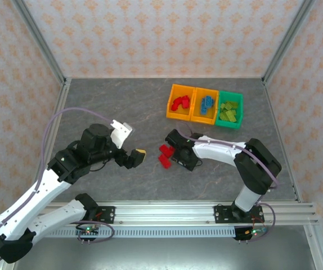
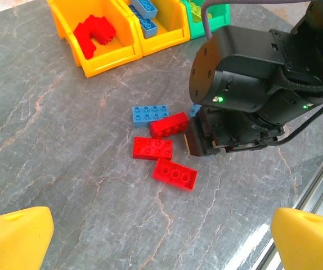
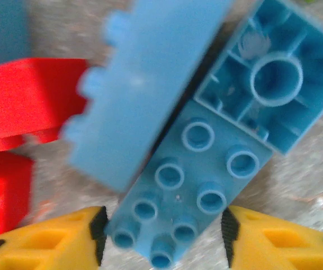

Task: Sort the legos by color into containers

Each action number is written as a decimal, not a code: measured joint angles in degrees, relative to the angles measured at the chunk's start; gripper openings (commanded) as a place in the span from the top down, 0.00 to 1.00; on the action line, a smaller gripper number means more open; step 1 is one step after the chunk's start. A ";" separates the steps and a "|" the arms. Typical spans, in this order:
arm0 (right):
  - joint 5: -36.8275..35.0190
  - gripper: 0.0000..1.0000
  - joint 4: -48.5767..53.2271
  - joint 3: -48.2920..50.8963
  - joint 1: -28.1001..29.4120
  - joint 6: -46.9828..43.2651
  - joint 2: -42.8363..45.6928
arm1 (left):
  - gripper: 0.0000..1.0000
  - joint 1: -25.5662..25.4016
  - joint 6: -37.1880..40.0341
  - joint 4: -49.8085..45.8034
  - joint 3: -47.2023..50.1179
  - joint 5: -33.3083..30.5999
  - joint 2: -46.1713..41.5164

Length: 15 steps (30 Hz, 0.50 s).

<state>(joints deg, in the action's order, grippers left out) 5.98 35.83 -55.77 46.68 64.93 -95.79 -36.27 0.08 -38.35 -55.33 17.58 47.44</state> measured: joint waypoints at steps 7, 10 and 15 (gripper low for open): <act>-0.39 0.60 -1.79 2.91 -0.11 1.40 1.57 | 0.00 0.00 0.00 0.04 0.35 0.00 0.44; -0.37 0.66 -1.79 3.10 -0.11 1.36 2.03 | 0.00 0.00 0.00 0.04 0.68 0.02 0.48; -0.59 0.69 0.74 3.96 0.85 2.03 6.62 | 0.00 0.00 0.00 0.04 0.70 0.02 0.59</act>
<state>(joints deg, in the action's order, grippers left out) 5.39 36.58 -51.81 47.53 66.96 -89.17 -36.27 0.08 -38.30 -54.63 17.61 48.03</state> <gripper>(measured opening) 0.338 0.998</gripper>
